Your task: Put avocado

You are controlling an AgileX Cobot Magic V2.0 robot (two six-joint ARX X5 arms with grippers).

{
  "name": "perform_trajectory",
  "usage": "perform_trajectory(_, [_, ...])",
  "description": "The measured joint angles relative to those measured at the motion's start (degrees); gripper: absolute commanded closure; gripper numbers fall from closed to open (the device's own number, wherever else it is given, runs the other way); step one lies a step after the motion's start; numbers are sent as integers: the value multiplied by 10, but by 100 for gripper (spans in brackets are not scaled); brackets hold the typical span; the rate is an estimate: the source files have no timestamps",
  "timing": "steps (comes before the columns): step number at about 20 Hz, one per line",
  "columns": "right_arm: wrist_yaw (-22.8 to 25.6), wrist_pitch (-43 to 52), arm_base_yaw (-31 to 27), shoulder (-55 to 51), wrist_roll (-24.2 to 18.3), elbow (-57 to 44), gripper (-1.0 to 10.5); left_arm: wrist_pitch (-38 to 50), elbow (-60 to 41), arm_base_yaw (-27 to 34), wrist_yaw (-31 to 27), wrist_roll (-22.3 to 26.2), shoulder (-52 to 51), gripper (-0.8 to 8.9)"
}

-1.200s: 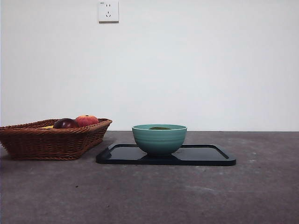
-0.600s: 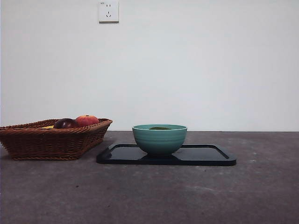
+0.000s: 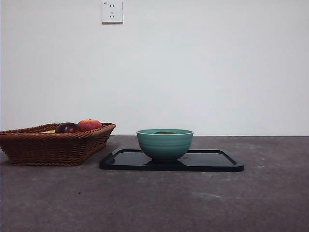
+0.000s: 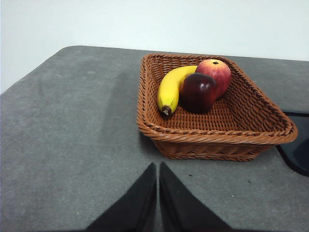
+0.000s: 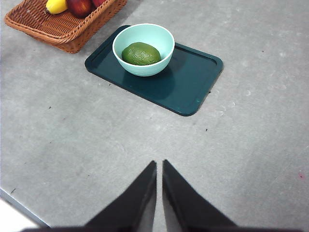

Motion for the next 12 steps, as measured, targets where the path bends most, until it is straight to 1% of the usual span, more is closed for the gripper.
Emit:
perform_trajectory(3, [0,0,0,0,0,0,931,0,0,0,0,9,0,805])
perform_trajectory(12, [0,0,0,0,0,0,931,0,0,0,0,9,0,805])
